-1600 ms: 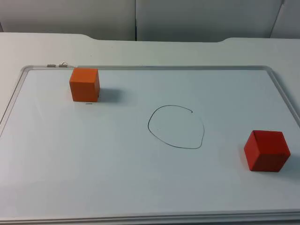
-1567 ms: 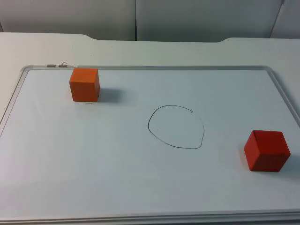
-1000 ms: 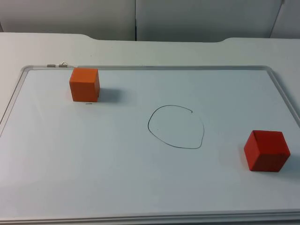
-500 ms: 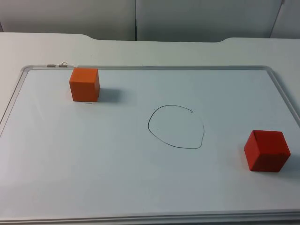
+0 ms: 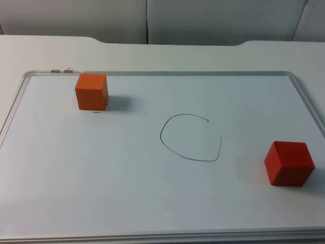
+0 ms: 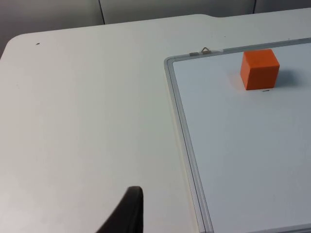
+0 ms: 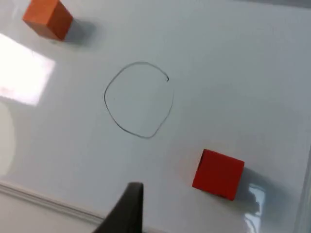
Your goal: Pick up one cube with the left hand and another cube with the right hand. First place the cube in the right hand at the target position, then stack the cube in the left hand on top.
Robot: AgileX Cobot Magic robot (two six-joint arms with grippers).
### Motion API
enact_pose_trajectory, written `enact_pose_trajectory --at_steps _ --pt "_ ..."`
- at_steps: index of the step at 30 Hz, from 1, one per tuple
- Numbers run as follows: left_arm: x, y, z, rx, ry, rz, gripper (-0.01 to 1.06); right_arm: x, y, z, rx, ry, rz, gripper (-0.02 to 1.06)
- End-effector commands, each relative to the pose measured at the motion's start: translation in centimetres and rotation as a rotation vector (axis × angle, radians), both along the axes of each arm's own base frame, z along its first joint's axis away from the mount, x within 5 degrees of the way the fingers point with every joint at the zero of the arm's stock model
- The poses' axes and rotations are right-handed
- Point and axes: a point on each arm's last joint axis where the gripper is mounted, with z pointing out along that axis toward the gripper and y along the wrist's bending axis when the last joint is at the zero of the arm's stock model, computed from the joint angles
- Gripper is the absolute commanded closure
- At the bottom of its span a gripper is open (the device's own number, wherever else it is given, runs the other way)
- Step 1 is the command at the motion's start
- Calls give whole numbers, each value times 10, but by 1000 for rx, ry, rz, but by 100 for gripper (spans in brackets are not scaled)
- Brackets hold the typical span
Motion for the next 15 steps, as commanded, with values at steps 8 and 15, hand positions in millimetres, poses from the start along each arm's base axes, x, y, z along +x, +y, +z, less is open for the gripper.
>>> enact_pose_trajectory --at_steps 8,15 --pt "1 0 -2 -3 -1 -5 0 29 41 -49 -195 138 -23 0" --pt "1 0 -2 -3 -1 -5 0 46 49 -102 -193 180 -83 0"
